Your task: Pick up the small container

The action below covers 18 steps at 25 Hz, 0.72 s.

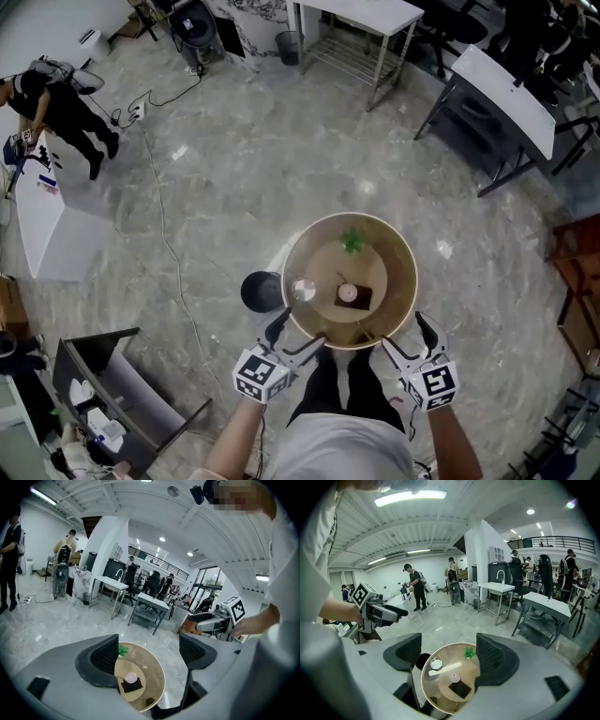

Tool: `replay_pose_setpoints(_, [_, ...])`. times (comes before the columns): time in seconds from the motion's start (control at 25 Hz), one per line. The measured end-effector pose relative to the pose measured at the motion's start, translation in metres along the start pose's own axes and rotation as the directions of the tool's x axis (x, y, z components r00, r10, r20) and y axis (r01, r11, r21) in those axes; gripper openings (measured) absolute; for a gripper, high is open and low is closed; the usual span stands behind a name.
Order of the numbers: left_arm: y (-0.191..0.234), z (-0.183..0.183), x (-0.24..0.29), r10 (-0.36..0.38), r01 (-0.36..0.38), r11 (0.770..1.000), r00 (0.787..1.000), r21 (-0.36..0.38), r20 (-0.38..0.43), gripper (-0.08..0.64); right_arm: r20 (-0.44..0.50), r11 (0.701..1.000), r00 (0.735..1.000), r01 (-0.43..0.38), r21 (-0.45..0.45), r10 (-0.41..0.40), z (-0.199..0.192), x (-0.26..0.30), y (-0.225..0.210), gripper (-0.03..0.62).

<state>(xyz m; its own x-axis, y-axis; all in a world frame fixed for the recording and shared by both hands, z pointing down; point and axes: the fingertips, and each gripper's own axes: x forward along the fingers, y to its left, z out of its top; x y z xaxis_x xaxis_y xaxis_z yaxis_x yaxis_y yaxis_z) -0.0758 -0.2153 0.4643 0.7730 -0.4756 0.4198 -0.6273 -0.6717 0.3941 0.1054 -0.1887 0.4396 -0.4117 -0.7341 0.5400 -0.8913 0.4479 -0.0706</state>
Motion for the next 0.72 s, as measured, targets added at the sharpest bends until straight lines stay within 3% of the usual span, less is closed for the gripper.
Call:
replay_pose_setpoints(0.4, [0.004, -0.039, 0.060, 0.040, -0.041, 0.998, 0.999, -0.051, -0.014, 0.403, -0.058, 0.994, 0.992, -0.110, -0.025, 0.109, -0.041, 0.042, -0.026, 0.376])
replay_pose_setpoints(0.72, [0.031, -0.081, 0.119, 0.080, -0.083, 0.994, 0.996, -0.067, -0.050, 0.400, -0.121, 0.969, 0.966, -0.239, -0.065, 0.230, -0.091, 0.114, -0.046, 0.373])
